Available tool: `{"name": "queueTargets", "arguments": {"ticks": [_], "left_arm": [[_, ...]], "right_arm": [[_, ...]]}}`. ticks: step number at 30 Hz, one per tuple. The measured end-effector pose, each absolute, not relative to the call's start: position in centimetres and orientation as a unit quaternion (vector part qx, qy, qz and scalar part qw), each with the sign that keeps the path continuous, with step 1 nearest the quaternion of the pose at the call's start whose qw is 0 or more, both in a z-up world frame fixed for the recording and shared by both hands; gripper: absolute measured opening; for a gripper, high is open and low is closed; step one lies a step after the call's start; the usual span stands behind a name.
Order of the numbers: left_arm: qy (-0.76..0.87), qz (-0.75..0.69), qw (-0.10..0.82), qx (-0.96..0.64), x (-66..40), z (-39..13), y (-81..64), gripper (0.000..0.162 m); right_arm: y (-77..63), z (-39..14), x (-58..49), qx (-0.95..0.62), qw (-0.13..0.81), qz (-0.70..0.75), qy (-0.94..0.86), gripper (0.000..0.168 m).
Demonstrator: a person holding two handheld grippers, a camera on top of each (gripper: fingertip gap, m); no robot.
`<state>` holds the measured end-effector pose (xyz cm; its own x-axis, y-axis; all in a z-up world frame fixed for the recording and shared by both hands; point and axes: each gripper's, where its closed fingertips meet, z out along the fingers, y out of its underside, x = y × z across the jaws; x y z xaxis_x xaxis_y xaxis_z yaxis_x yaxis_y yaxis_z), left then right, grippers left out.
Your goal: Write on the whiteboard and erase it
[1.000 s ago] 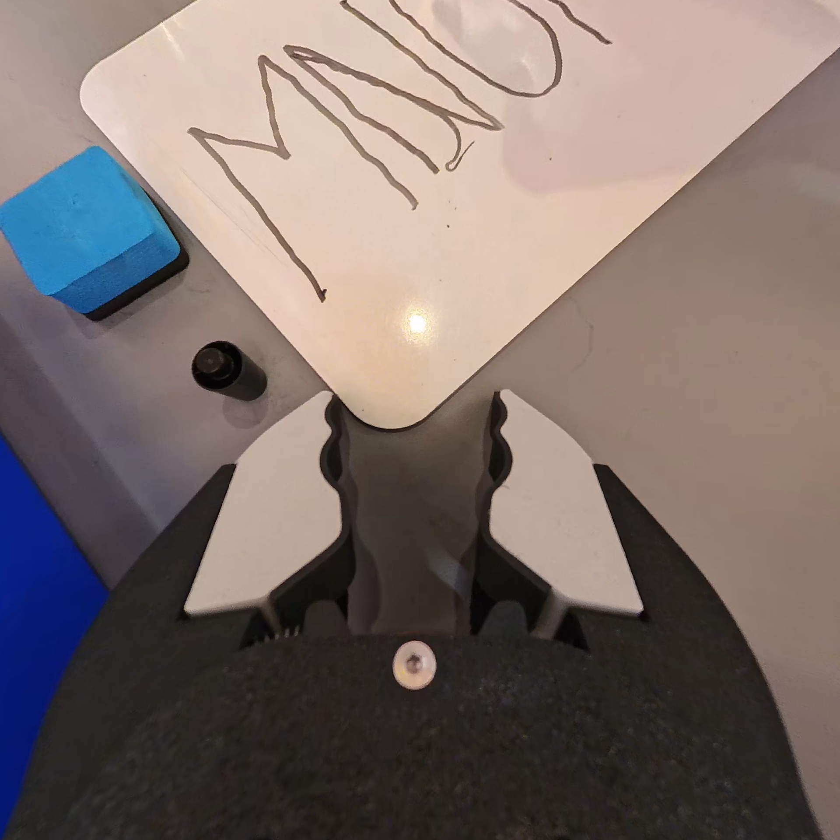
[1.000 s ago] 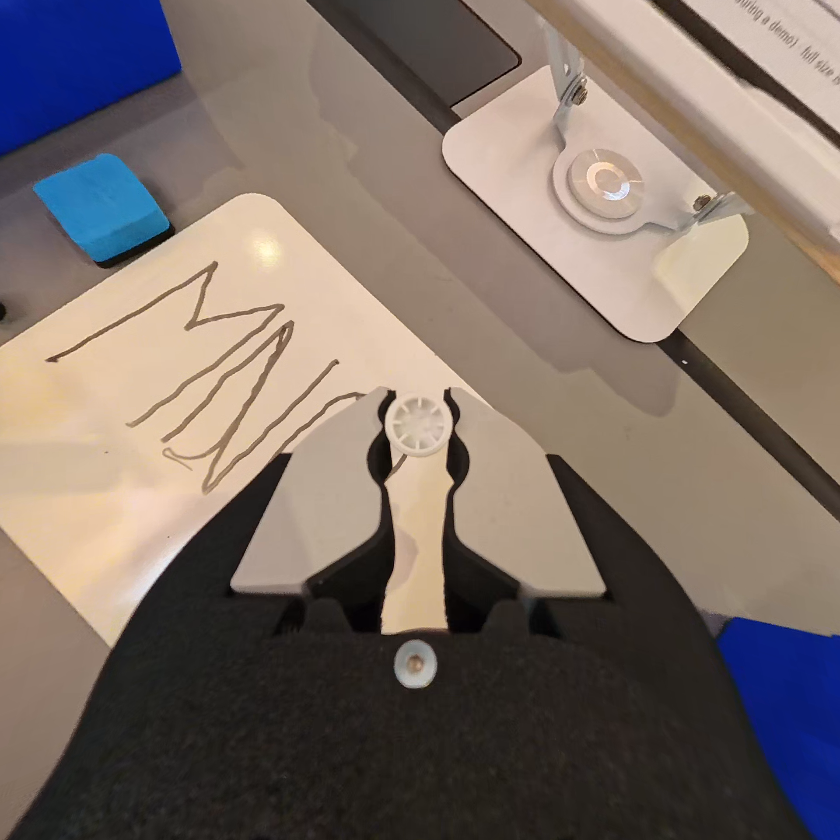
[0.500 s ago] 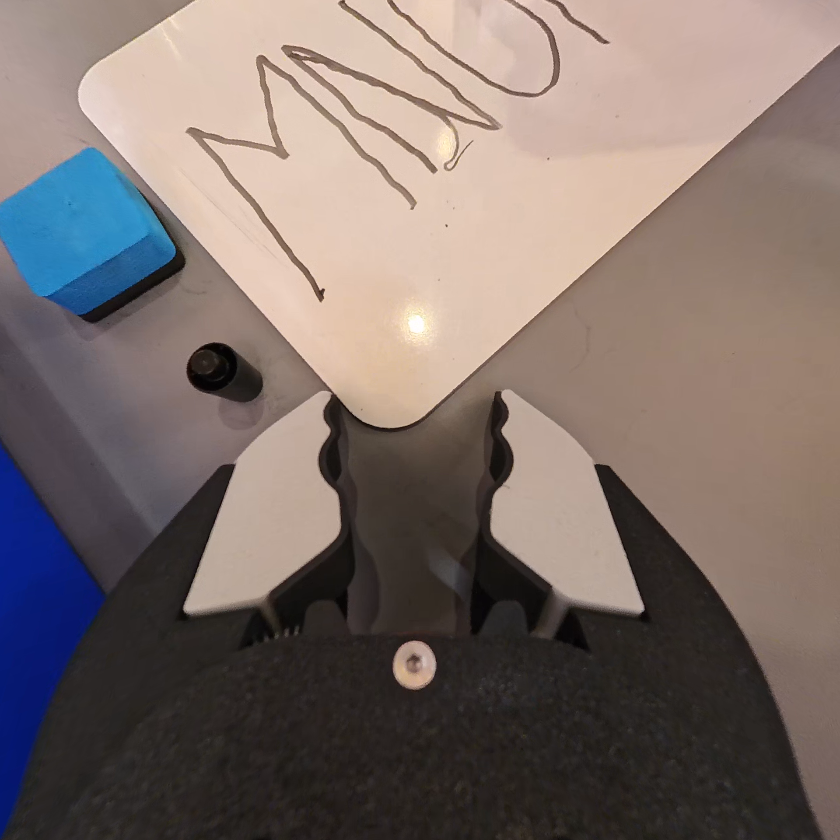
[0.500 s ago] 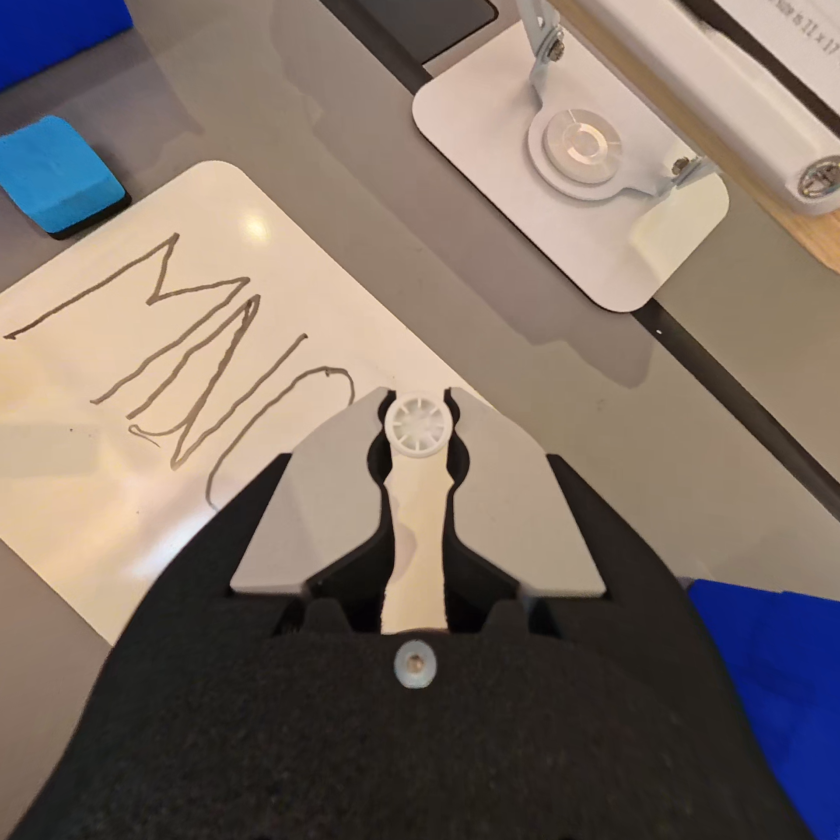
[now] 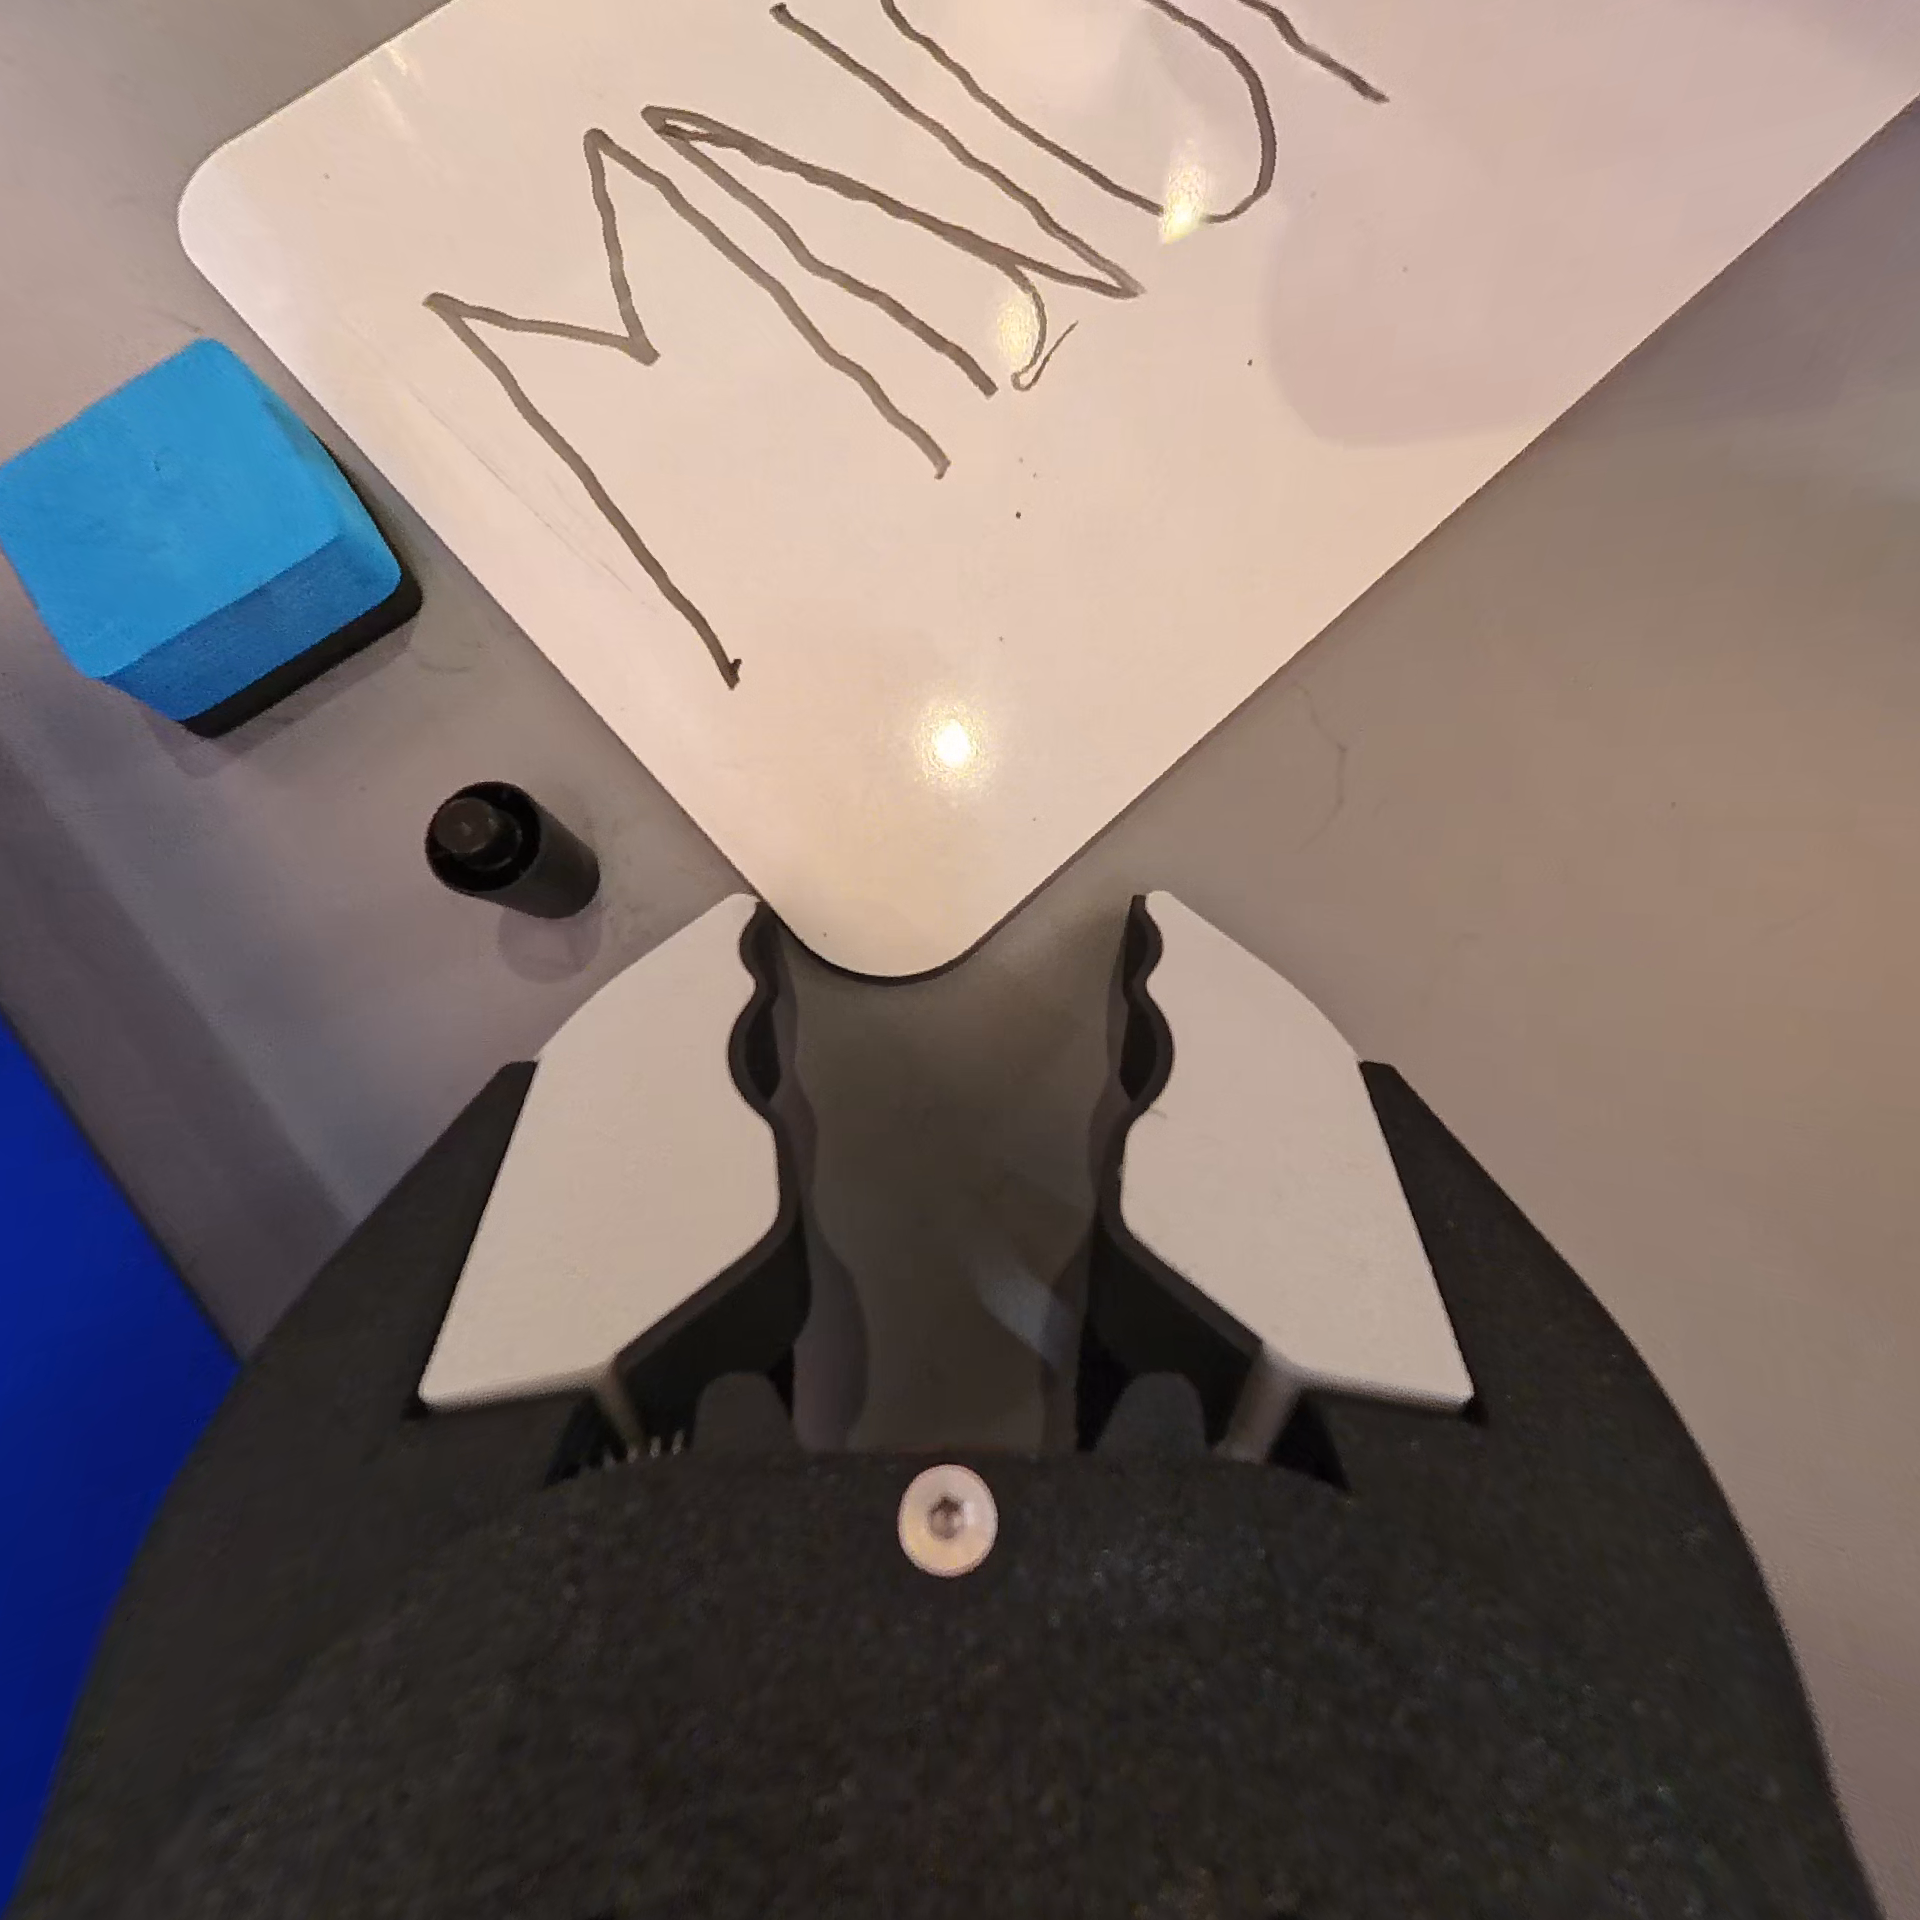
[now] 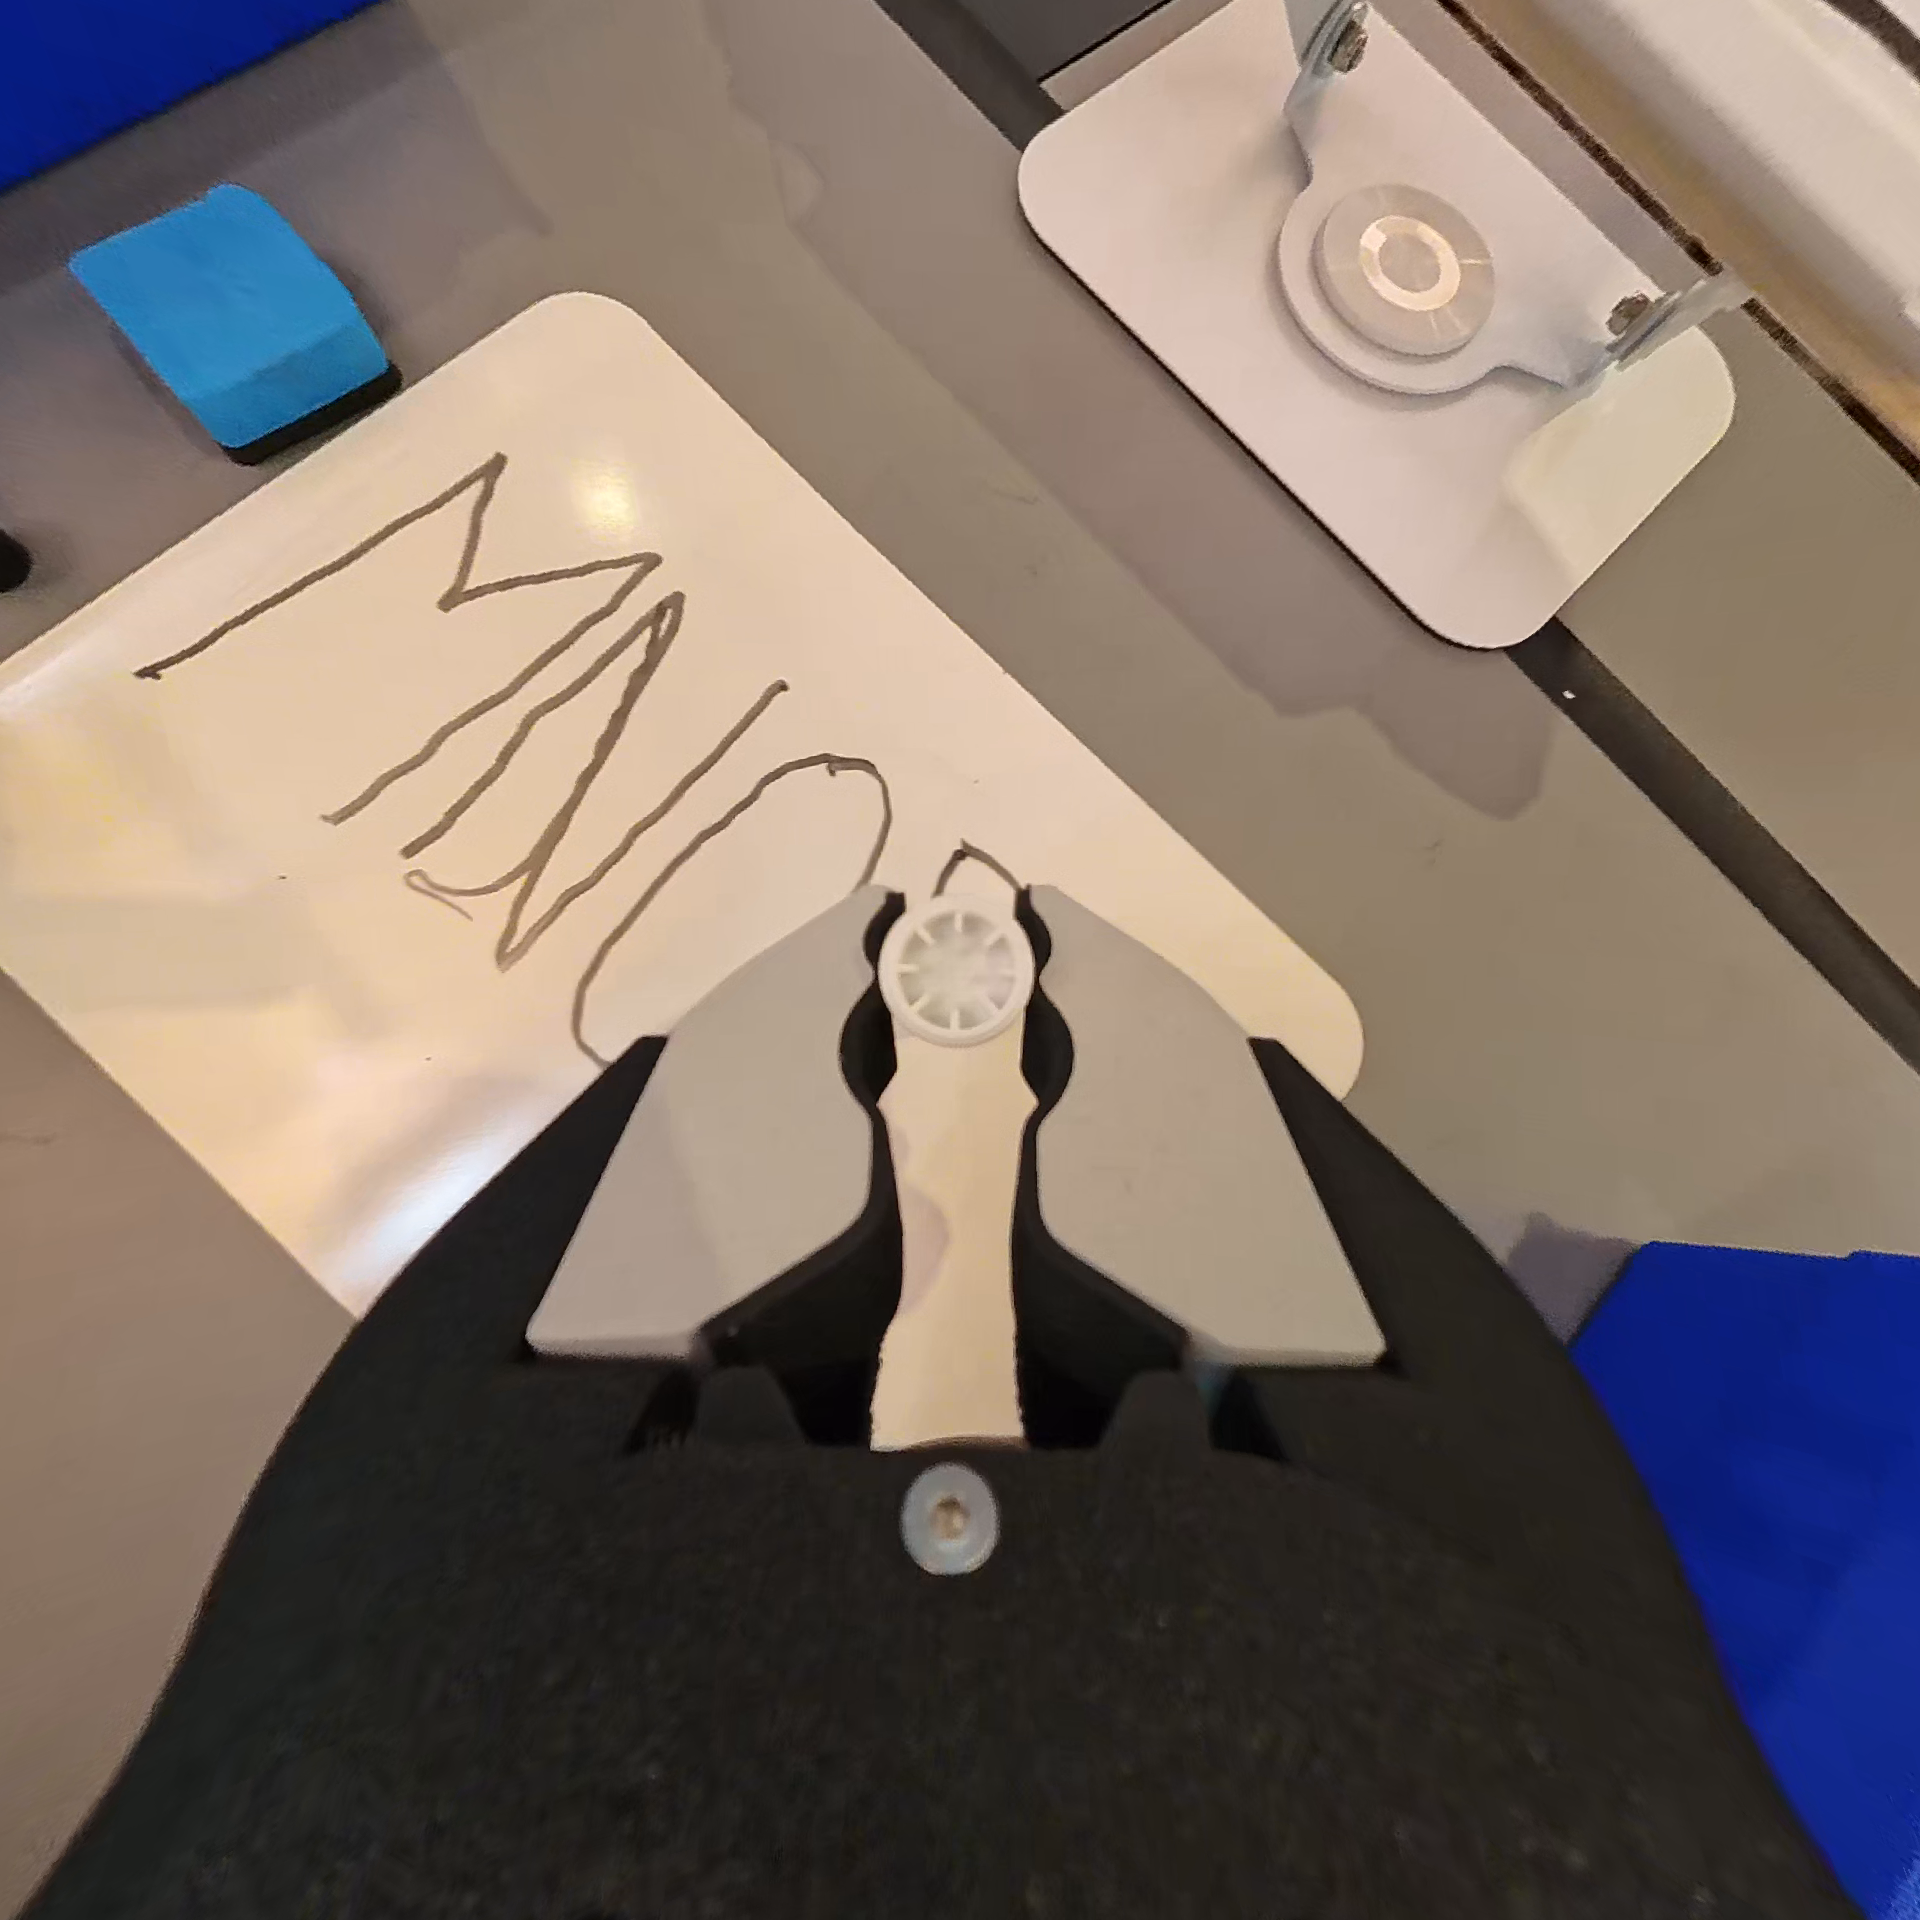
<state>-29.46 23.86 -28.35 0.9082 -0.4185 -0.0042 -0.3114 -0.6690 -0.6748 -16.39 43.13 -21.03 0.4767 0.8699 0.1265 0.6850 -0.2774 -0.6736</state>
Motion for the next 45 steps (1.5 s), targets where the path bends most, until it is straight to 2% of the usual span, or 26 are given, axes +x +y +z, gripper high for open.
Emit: {"name": "queueTargets", "arguments": {"ticks": [14,20,25,45], "left_arm": [[0.201,-0.076,0.353,-0.911,-29.4,-28.4,23.8,0.064],[0.202,-0.076,0.353,-0.911,-29.4,-28.4,23.7,0.064],[0.203,-0.076,0.351,-0.911,-29.4,-28.4,23.8,0.064],[0.203,-0.076,0.351,-0.911,-29.4,-28.4,23.8,0.064]], "right_arm": [[41.6,-21.0,-17.5,-0.783,0.351,0.157,-0.489,0.02],[43.7,-18.7,-15.4,-0.793,0.38,0.167,-0.447,0.02],[45.7,-19.8,-14.4,-0.806,0.373,0.129,-0.442,0.02],[45.9,-21.0,-15.3,-0.804,0.348,0.145,-0.459,0.02]]}}
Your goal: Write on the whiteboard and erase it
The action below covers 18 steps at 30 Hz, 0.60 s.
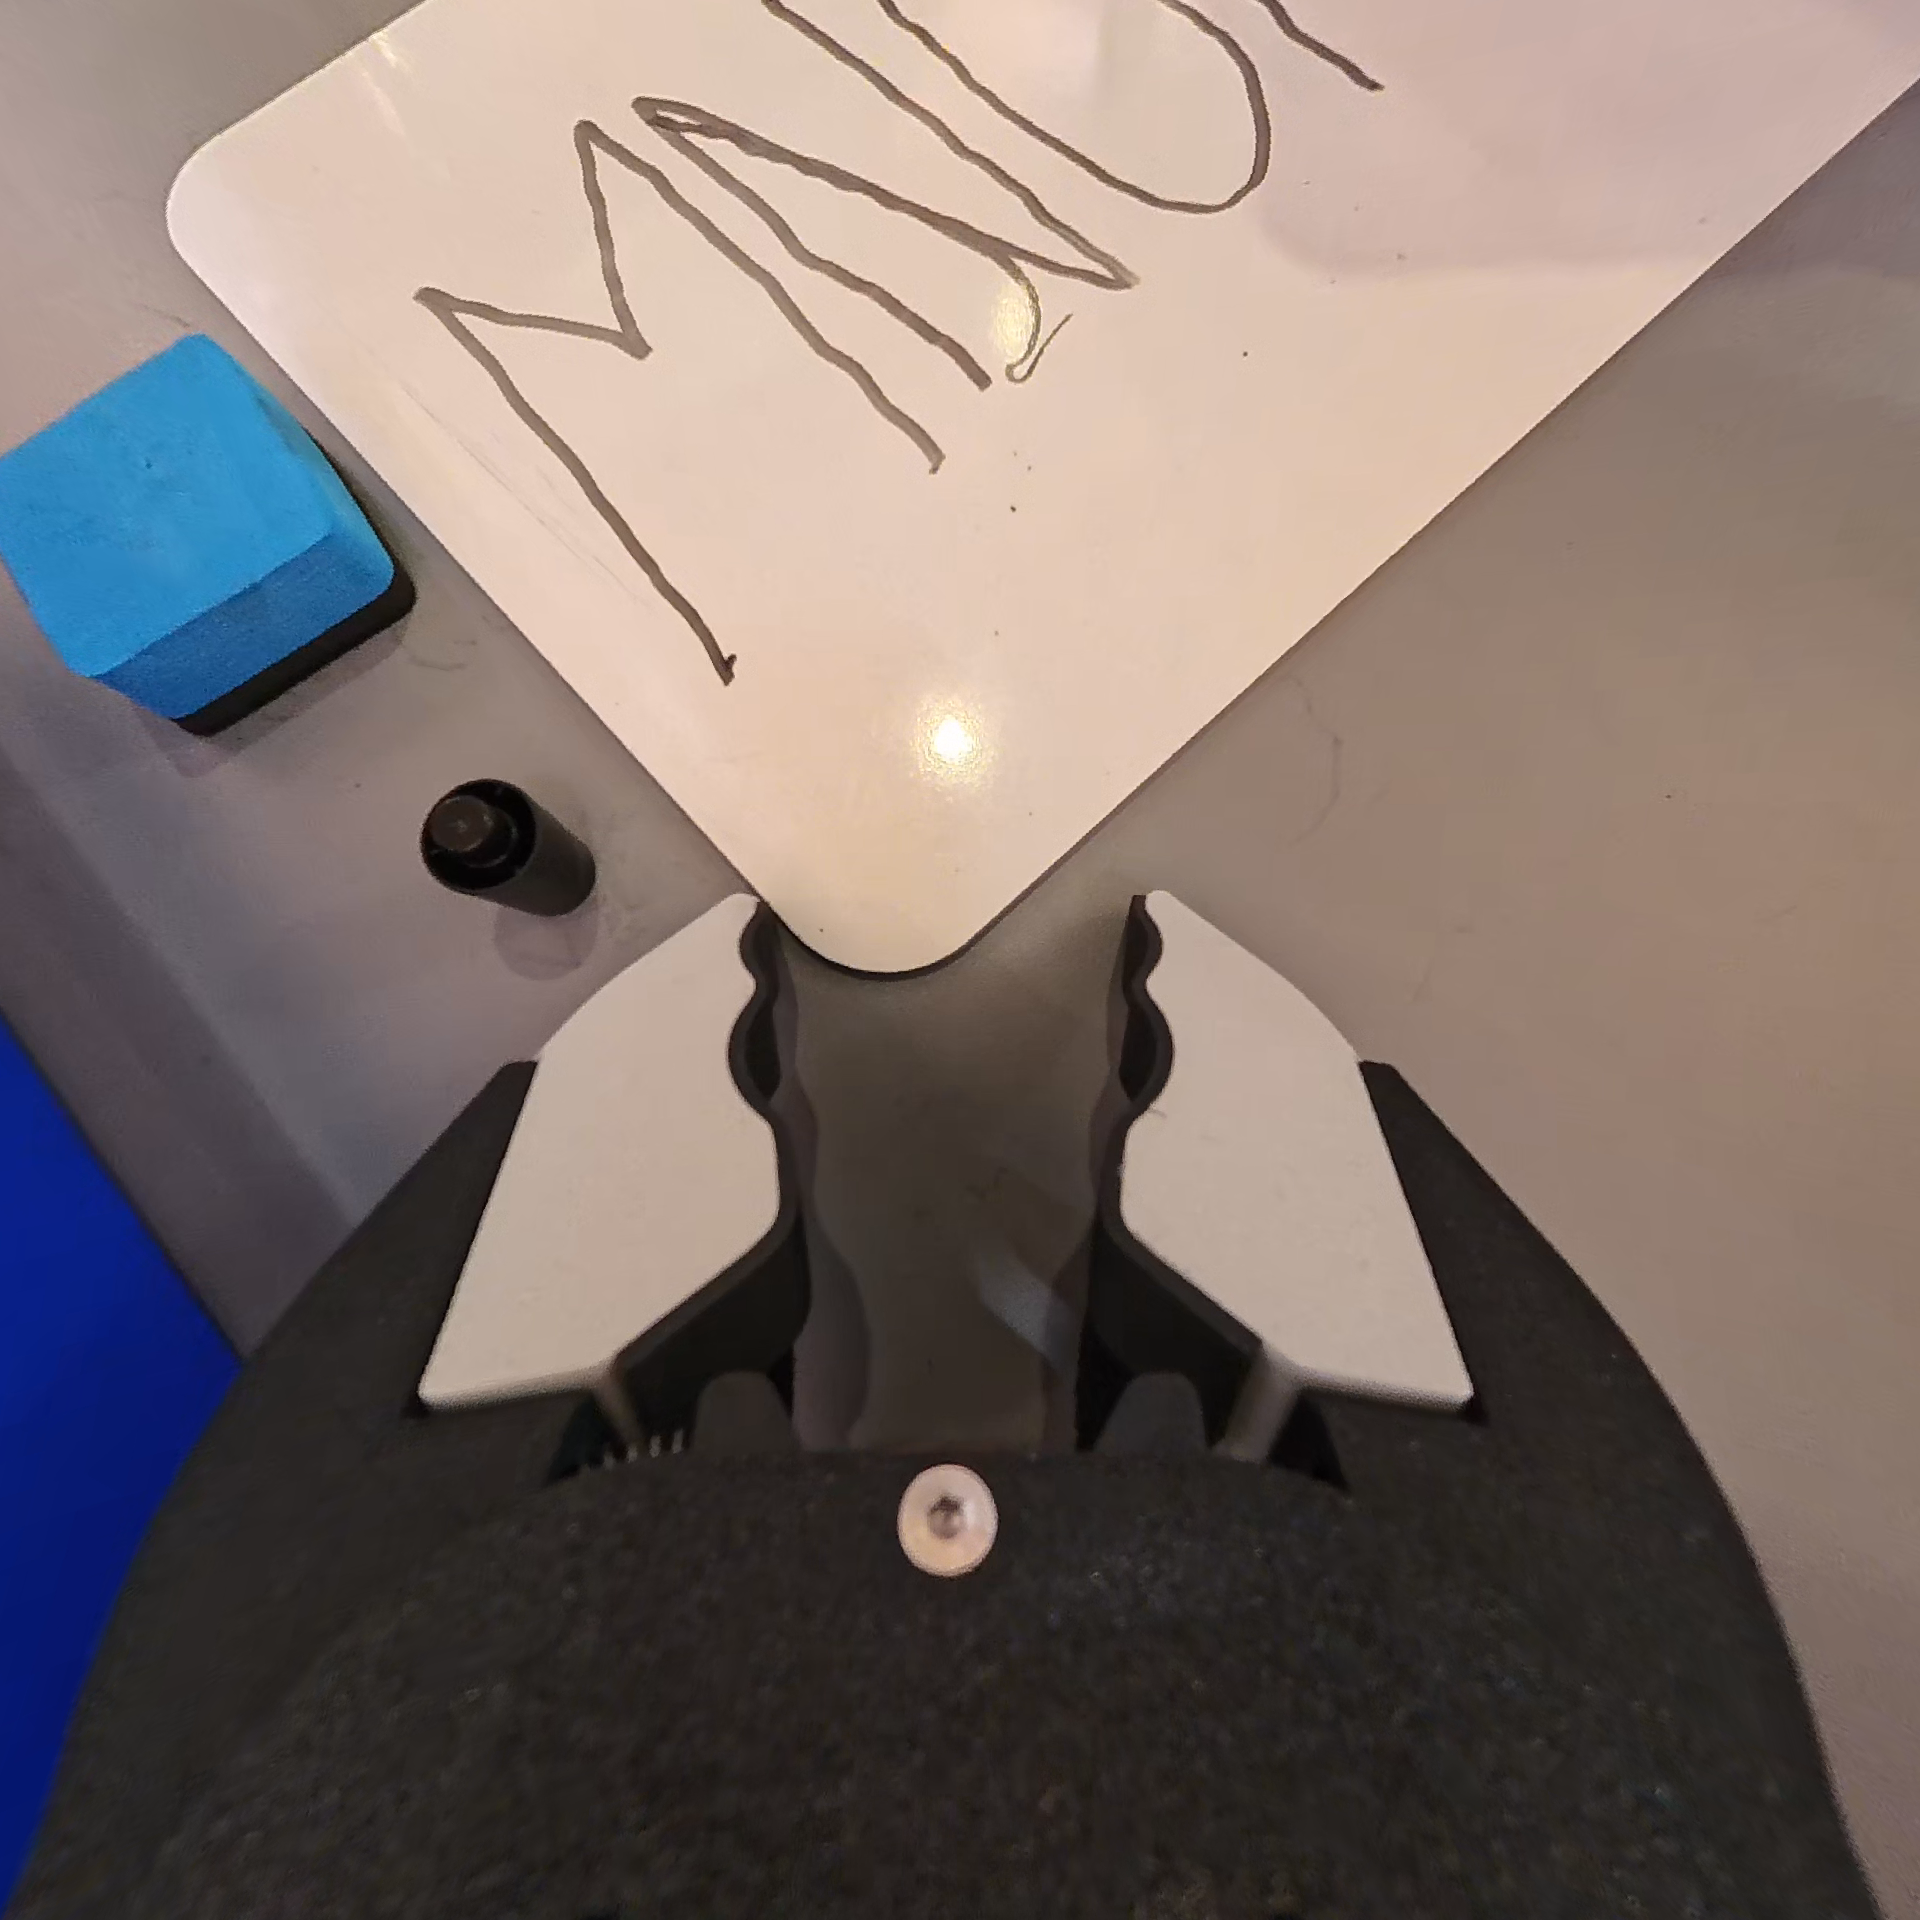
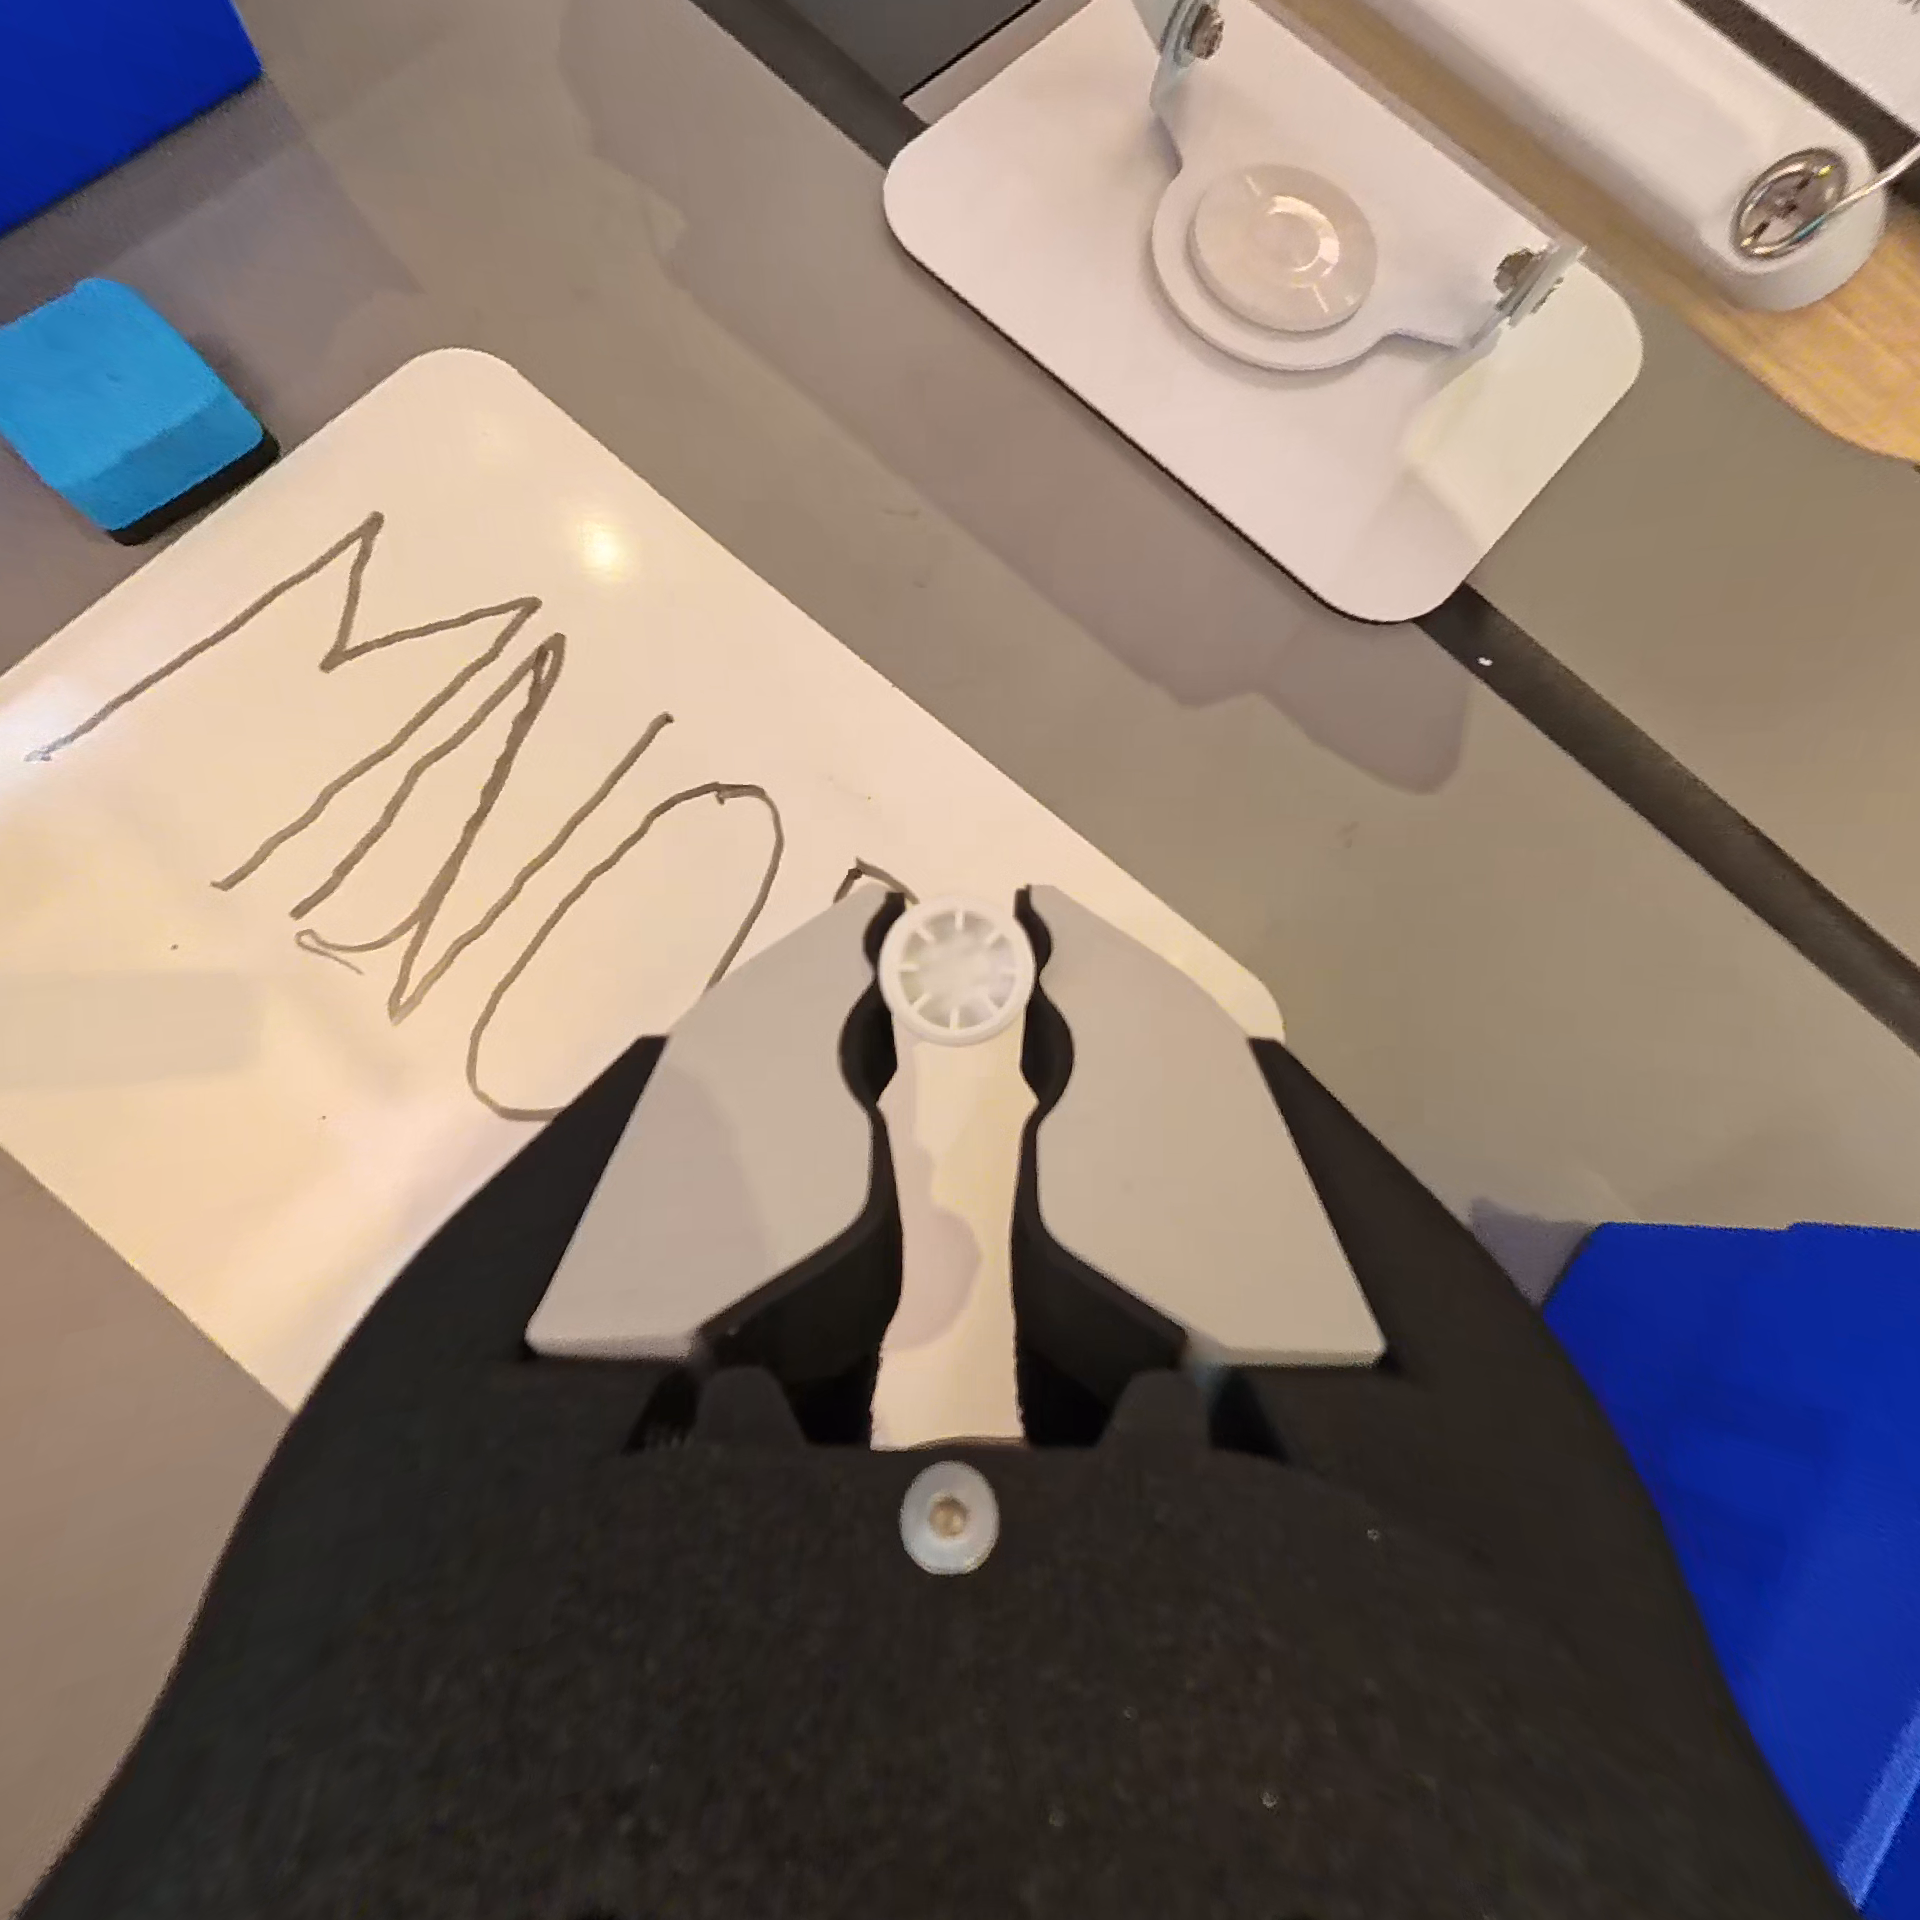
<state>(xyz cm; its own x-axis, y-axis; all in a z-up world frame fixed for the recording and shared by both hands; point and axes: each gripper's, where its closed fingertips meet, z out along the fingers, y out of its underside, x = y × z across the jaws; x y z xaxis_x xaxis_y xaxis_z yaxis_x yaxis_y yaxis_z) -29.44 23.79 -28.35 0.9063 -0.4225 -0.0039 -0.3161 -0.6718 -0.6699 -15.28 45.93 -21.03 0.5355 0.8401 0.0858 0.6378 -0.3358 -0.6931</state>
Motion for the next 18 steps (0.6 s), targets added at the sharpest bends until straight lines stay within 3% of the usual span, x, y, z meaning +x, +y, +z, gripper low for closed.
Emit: {"name": "queueTargets", "arguments": {"ticks": [18], "left_arm": [[0.199,-0.076,0.354,-0.911,-29.4,-28.3,23.9,0.064]], "right_arm": [[39.6,-21.1,-14.3,-0.794,0.337,0.137,-0.488,0.02]]}}
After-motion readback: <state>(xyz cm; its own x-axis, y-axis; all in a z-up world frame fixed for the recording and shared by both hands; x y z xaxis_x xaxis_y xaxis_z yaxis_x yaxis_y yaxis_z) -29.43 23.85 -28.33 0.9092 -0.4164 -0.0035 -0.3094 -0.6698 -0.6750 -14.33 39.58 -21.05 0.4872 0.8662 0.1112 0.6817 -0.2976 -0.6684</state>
